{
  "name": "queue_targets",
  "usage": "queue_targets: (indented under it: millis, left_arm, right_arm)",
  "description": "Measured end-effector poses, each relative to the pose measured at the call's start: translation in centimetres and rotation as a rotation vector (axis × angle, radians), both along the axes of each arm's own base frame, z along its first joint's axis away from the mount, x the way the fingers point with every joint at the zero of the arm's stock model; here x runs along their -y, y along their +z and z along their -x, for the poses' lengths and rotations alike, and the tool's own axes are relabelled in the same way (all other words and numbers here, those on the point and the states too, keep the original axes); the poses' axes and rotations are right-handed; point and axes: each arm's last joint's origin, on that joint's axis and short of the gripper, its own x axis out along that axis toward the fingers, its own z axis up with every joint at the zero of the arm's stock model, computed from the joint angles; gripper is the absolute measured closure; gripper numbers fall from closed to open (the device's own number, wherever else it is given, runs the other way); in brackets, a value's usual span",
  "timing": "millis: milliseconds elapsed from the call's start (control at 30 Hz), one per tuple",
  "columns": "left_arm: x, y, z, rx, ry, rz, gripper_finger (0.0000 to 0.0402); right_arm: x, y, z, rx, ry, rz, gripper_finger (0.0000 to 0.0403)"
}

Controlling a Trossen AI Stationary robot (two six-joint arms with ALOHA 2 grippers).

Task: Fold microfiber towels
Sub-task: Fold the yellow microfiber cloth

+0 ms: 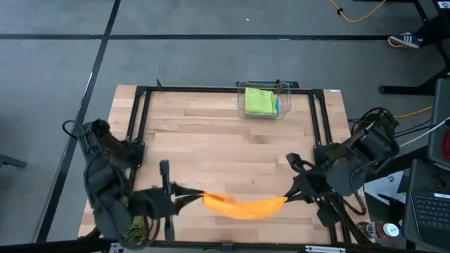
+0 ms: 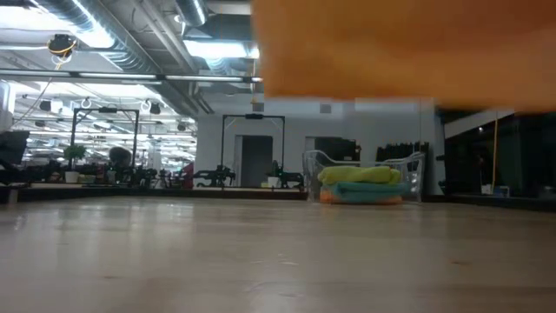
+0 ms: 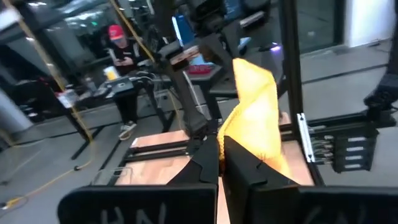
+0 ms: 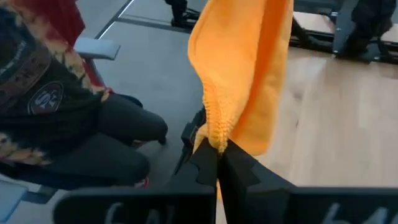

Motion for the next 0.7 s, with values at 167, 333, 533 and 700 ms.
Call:
queue_targets:
  millis: [167, 333, 533, 700]
  left_arm:
    - [-0.2, -0.6, 0.1, 0.016, 0.141, -0.003, 0.0402]
    - [-3.7, -2.7, -1.7, -0.095, 0.275, 0.029, 0.0401]
    - [-6.2, -3.1, -3.1, -0.105, 0.388, 0.06, 0.0401]
    - [-6.7, -3.3, -3.6, -0.17, 0.321, 0.112, 0.0398]
  right_arm:
    - [0.6, -0.4, -0.2, 0.022, -0.057, 0.12, 0.0401]
    - [2.8, -2.6, -2.0, -0.098, -0.235, 0.276, 0.0401]
    - [3.1, -3.6, -3.1, -0.176, -0.219, 0.22, 0.0401]
    - [2.5, -3.7, -2.8, -0.18, -0.194, 0.222, 0.0401]
